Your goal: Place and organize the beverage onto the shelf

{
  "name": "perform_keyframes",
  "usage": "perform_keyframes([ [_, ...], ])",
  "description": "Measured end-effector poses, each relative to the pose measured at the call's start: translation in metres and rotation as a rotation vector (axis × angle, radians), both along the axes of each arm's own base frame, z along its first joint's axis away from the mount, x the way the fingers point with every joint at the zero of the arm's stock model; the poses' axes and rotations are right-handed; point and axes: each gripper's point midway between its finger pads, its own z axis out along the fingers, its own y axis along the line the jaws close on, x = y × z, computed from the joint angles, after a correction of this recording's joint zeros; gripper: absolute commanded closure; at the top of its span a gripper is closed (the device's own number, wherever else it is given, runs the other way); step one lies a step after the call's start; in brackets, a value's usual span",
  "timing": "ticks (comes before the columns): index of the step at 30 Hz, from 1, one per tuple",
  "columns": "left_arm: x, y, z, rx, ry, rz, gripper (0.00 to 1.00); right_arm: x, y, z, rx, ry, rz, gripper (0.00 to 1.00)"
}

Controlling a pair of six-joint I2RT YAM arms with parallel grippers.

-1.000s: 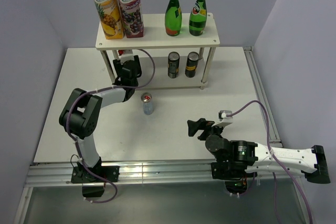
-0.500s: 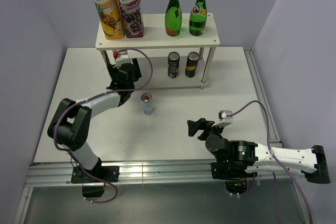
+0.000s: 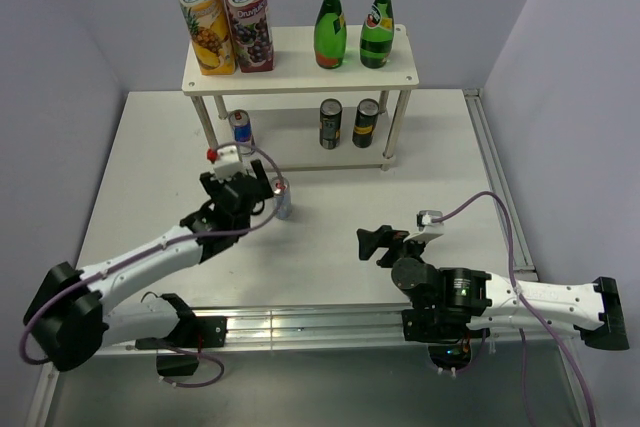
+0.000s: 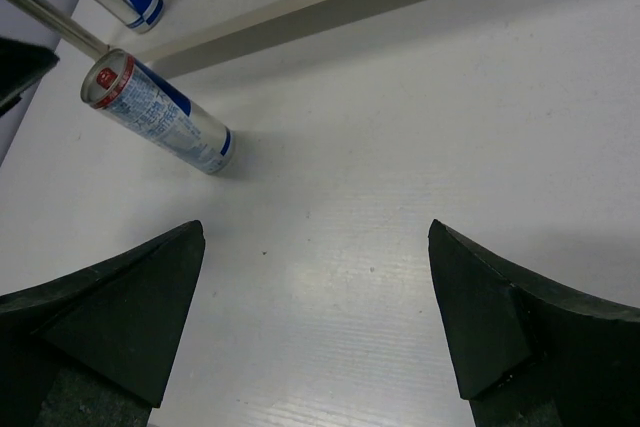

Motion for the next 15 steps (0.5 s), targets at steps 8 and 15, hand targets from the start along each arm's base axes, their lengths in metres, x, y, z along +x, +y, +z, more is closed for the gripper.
perform_keyframes([
  [8,-0.090,-0.062,-0.005,-0.128,0.015,-0.199,0.10,0.000,0.001,-0.007,-0.039,0.009,0.000,0.00],
  [15,-0.104,-0.083,-0.080,0.001,0.133,-0.251,0.08,0.000,0.001,-0.008,-0.042,0.010,0.000,0.00],
])
